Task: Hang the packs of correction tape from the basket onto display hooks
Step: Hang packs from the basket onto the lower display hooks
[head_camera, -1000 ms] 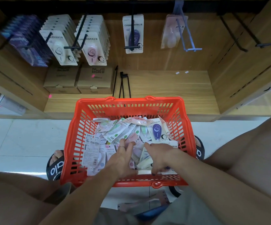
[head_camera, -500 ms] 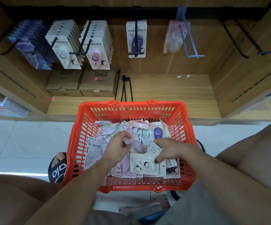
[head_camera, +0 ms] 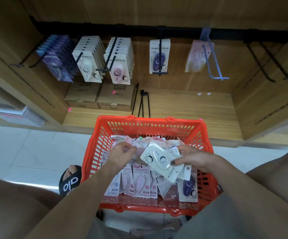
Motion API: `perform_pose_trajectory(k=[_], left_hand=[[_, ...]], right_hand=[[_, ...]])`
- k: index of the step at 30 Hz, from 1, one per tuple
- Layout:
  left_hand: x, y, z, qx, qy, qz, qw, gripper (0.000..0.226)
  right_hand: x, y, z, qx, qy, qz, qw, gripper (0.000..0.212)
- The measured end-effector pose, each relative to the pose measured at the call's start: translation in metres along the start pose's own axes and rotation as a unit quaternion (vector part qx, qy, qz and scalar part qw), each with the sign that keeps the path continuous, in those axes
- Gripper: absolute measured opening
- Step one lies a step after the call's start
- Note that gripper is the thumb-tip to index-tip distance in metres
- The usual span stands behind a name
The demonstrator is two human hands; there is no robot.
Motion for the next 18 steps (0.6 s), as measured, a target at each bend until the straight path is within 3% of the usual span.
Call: perform_pose_trajectory(k=[7, 13, 18], left_hand=[[-0.005, 0.015, 0.005, -0.056, 0.168, -0.027, 0.984, 0.069], [0.026, 0.028, 0.010, -0.110, 0.290, 0.001, 0.951, 0.080], [0.042, 0.040, -0.029, -0.036, 0.364, 0.046, 0.930, 0.040]], right_hand=[[-0.011, -0.001, 0.004, -0.032, -0.202, -0.035, 0.978, 0.058], [-0.039, -0.002, 0.037, -0.047, -0.285, -0.079, 0.954, 0.051], [-0.067, -0.006, 0.072, -0.066, -0.295, -0.089, 0.949, 0.047]])
Point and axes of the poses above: each hand's wrist, its own y-axis away from the middle knuckle, its own z-axis out of the palm, x = y × z, the point moved 7 cm from there along -y, towards the middle knuckle, and after that the axes turned 2 degrees about -y, right-handed, at the moved point
